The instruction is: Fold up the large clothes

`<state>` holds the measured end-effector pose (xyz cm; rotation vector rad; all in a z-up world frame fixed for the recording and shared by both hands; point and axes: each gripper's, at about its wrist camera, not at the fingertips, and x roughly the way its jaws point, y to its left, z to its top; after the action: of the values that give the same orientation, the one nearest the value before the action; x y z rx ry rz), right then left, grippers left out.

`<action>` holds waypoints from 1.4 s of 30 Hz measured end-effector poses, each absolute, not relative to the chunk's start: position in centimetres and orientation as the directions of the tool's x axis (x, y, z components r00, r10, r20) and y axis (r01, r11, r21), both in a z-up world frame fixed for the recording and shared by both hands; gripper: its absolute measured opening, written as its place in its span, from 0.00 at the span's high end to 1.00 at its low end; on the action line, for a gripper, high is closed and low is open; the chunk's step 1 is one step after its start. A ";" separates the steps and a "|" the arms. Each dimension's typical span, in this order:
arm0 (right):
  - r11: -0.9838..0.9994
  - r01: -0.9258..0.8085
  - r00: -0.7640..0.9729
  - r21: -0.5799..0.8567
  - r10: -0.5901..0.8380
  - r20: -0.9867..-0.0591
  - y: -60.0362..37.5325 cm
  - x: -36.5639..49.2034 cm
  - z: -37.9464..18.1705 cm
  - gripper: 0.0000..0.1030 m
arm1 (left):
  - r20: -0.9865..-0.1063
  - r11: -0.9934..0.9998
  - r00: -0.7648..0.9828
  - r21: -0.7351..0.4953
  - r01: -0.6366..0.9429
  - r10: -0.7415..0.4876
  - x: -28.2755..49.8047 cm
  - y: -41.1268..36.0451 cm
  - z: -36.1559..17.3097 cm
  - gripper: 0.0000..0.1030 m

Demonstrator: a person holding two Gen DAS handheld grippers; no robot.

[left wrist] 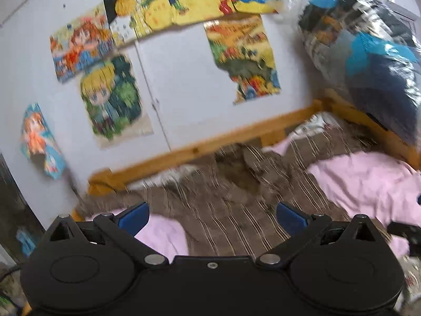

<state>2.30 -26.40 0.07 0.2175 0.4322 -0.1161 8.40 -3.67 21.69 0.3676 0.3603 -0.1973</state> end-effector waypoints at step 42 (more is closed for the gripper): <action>0.751 0.623 0.682 -0.218 -0.658 -0.320 -47.3 31.8 -11.7 0.31 | -0.545 0.863 0.768 0.148 0.483 -0.337 39.3 -14.4 -2.8 0.01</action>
<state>31.77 -47.31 -11.68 -0.0941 0.3951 -0.7193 39.30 -14.42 -2.79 0.2891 0.5313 -0.4516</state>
